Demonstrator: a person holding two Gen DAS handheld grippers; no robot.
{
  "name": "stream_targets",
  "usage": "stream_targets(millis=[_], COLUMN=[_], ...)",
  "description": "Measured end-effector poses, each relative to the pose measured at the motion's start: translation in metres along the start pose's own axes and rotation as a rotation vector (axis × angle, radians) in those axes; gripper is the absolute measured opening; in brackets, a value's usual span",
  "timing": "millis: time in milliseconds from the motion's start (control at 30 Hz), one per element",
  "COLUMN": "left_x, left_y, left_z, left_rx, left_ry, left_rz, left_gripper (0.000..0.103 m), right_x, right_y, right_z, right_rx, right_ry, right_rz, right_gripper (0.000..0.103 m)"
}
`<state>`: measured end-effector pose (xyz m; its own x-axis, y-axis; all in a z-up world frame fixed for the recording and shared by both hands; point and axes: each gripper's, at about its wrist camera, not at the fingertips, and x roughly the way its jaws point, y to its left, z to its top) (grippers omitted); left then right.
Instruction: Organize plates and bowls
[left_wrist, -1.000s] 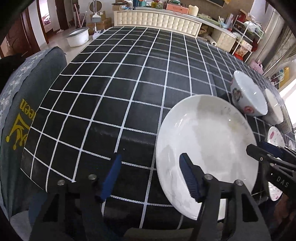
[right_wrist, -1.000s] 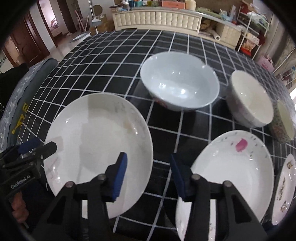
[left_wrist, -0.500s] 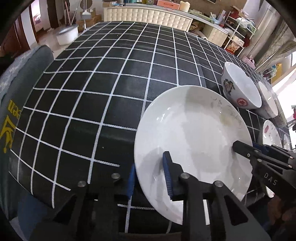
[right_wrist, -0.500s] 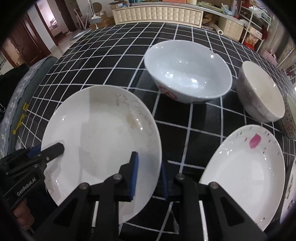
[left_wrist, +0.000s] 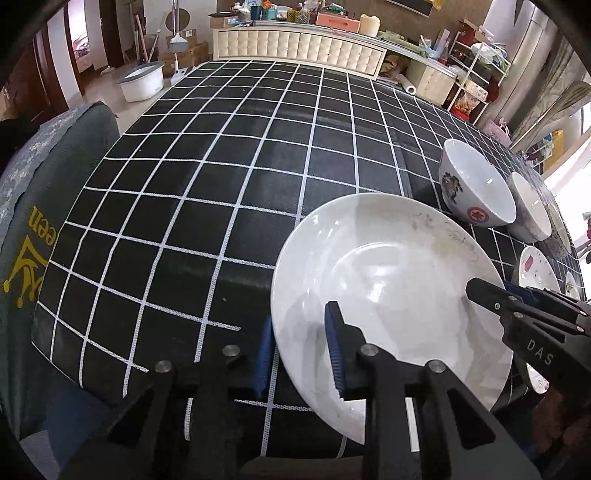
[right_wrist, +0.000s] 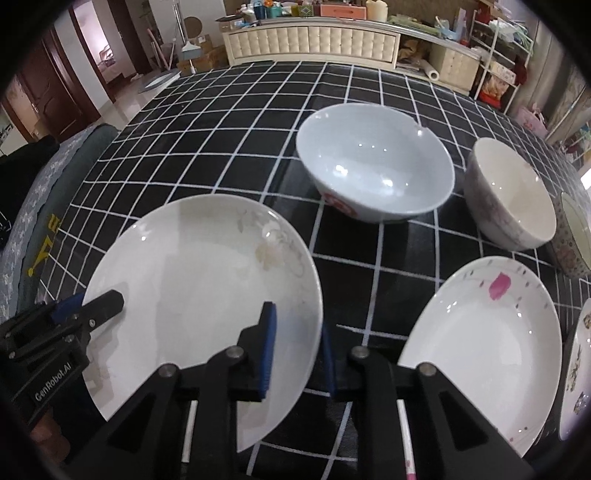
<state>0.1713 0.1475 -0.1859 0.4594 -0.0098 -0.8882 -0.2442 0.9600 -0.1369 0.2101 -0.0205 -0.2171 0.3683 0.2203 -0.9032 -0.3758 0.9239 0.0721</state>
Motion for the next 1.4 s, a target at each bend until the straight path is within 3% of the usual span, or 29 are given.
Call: stream_targets(millis=[400,567,733,1033,1100,1233,1333,1400], left_x=[0.001,-0.017,-0.039,-0.078,-0.082,-0.081,-0.078,-0.074], left_y=[0.005,0.005,0.002,-0.052,-0.070,-0.101,-0.125,-0.139], left_z=[-0.011,-0.015,-0.017,-0.027,-0.029,-0.034,-0.037,-0.037], left_rx=[-0.037,-0.044,-0.070,0.018,0.054,0.110,0.145,0.161], left_ry=[0.013,-0.018,-0.046,-0.104,-0.101,-0.094,-0.081,-0.069], left_rz=[0.006,0.034,0.035,-0.047,-0.072,-0.098,-0.122,-0.133], left_gripper=[0.025,0.025,0.025,0.028,0.032,0.040,0.040,0.040], right_x=[0.007,-0.022,-0.043,-0.077,-0.084,-0.098,-0.102,-0.104], right_y=[0.001,-0.003,-0.015,-0.059,-0.070,-0.092,-0.110,-0.123], right_z=[-0.008,-0.010,-0.019,-0.049,-0.054,-0.066,-0.074,-0.080], right_rx=[0.011,0.001,0.024,0.116,0.139,0.171,0.200,0.216], right_ry=[0.015,-0.106,-0.147,-0.123,-0.123,-0.137,-0.127,-0.123], right_rz=[0.021,-0.004,-0.040,-0.045,-0.040,-0.068,-0.088,-0.093], right_gripper=[0.027,0.027,0.027,0.030,0.038,0.042,0.047,0.056])
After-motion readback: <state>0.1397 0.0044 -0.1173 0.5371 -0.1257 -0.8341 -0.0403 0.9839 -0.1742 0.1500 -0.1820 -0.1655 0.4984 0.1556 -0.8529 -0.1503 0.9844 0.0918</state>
